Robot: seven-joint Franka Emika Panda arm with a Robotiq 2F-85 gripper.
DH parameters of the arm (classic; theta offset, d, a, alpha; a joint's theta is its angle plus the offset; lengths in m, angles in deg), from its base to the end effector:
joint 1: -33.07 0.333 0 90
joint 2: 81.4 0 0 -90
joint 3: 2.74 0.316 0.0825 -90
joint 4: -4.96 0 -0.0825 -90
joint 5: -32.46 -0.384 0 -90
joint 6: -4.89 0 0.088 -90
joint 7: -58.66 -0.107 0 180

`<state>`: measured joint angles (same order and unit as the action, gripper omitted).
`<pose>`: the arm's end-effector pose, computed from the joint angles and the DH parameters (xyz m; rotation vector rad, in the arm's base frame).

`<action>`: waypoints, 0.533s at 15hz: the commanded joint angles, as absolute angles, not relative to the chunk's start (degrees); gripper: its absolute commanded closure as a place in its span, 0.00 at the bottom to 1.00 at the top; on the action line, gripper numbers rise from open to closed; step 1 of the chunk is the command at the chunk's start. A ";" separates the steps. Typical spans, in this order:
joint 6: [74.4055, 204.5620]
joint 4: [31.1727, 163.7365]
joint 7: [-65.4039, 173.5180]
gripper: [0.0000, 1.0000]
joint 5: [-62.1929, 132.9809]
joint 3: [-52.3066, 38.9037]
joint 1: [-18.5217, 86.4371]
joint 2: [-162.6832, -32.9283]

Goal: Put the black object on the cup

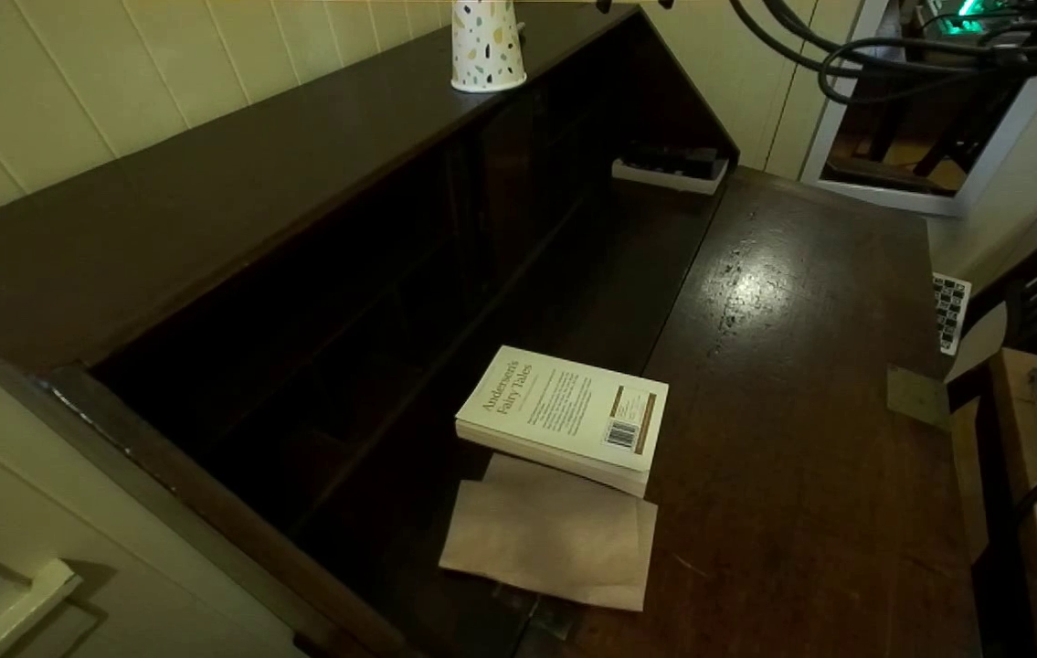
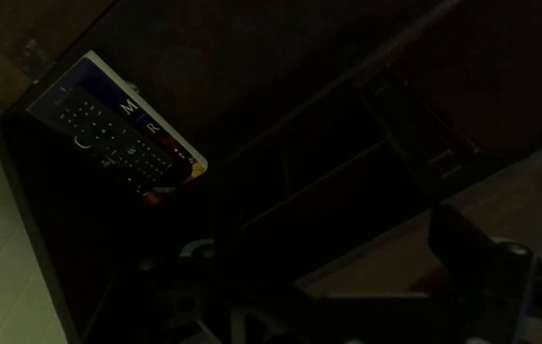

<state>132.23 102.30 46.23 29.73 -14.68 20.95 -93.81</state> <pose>0.6013 -0.2554 0.4991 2.9117 -0.9780 0.4802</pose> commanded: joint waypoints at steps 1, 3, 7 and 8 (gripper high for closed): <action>129.61 93.00 48.31 0.00 24.51 -14.26 18.99 -100.09; 128.93 89.53 48.86 0.00 23.11 -14.04 18.24 -102.36; 126.78 82.44 49.99 0.00 21.45 -13.47 16.84 -107.04; 125.56 80.31 49.63 0.00 21.85 -13.49 16.78 -108.28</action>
<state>129.68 88.61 48.47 23.64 -14.37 18.37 -103.33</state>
